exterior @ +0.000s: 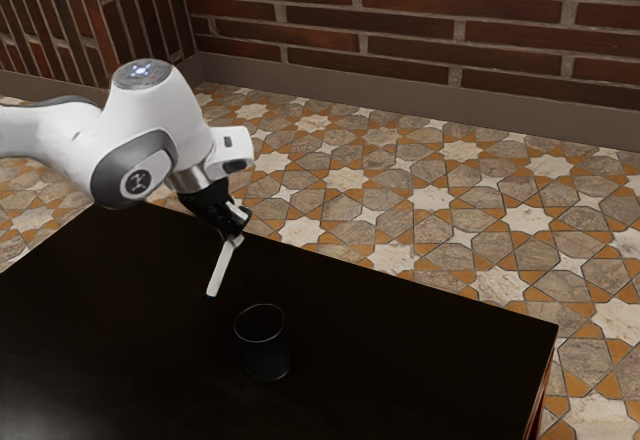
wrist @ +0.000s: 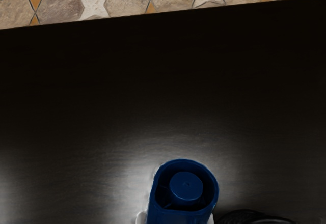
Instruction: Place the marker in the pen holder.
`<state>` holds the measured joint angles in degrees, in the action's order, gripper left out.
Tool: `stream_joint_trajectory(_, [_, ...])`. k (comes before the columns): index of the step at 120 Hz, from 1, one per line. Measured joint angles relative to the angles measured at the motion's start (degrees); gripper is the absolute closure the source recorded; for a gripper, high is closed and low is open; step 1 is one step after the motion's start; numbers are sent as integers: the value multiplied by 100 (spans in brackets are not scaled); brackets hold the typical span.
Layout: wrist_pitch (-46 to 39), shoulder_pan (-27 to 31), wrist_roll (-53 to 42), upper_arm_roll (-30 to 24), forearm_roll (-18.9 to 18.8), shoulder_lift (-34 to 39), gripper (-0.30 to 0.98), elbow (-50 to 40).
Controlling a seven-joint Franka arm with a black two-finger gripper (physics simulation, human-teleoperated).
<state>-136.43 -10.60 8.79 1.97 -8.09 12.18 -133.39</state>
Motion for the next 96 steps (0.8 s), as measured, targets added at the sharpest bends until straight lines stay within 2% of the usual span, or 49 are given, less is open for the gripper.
stream_joint_trajectory(16, [49, -41, 40, -320, 147, -10, 79, 101])
stream_joint_trajectory(51, [110, -49, 102, -668, 384, -145, 79, 104])
stream_joint_trajectory(96, [186, -36, 154, -712, 483, -527, 79, -26])
